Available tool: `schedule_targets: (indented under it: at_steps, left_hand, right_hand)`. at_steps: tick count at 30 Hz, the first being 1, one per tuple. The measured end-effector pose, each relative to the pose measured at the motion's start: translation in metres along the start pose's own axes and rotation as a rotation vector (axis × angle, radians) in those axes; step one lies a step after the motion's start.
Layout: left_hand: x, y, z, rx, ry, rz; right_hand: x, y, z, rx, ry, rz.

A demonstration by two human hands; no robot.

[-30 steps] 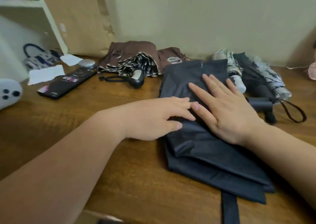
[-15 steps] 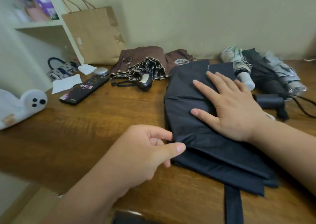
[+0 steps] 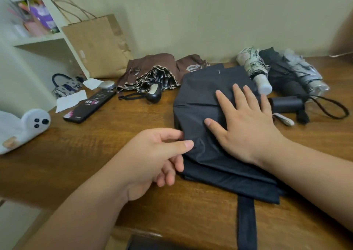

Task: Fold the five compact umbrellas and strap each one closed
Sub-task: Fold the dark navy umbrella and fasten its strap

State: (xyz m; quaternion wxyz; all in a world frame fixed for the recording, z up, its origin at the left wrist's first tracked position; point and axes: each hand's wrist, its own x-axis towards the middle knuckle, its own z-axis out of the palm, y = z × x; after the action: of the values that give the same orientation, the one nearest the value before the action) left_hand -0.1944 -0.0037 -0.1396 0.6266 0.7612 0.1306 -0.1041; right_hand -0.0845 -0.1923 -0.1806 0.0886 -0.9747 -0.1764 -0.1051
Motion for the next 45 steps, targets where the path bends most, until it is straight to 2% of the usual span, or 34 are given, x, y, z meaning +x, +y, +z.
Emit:
schedule_targets:
  at_steps: [3, 8, 16, 18, 26, 29, 34, 39, 41, 43, 45]
  left_hand:
    - [0.006, 0.0, 0.0, 0.03, 0.023, 0.052]
    - [0.001, -0.007, -0.008, 0.069, -0.107, 0.078]
    - [0.001, 0.001, -0.013, 0.157, -0.265, -0.008]
    - [0.0, 0.002, -0.018, 0.197, -0.258, -0.022]
    - [-0.004, -0.003, -0.016, 0.232, -0.118, 0.051]
    - [-0.002, -0.003, -0.01, 0.362, -0.093, 0.068]
    - [-0.006, -0.009, -0.005, 0.328, 0.096, 0.184]
    - [-0.011, -0.003, -0.003, 0.304, 0.076, 0.051]
    - [-0.014, -0.001, -0.003, 0.449, 0.1, 0.002]
    - [-0.018, 0.002, -0.003, 0.704, 0.216, 0.124]
    - [-0.016, 0.011, -0.005, 0.784, 0.373, 0.452]
  right_hand:
    - [-0.002, 0.001, 0.001, -0.019, 0.015, -0.022]
    - [0.001, 0.006, -0.002, -0.051, -0.001, -0.072]
    - [0.0, 0.009, -0.001, -0.043, -0.016, -0.082]
    - [0.0, 0.009, 0.0, -0.037, -0.011, -0.083]
    - [0.0, 0.01, 0.0, -0.031, -0.018, -0.09]
    - [0.0, 0.01, 0.0, -0.029, -0.016, -0.094]
    - [0.001, 0.01, 0.0, -0.034, -0.02, -0.101]
    - [0.001, 0.013, 0.001, -0.027, -0.017, -0.111]
    - [0.001, 0.013, 0.001, -0.034, -0.022, -0.118]
    - [0.001, 0.013, 0.0, -0.04, -0.025, -0.126]
    - [0.001, 0.013, 0.0, -0.037, -0.025, -0.13]
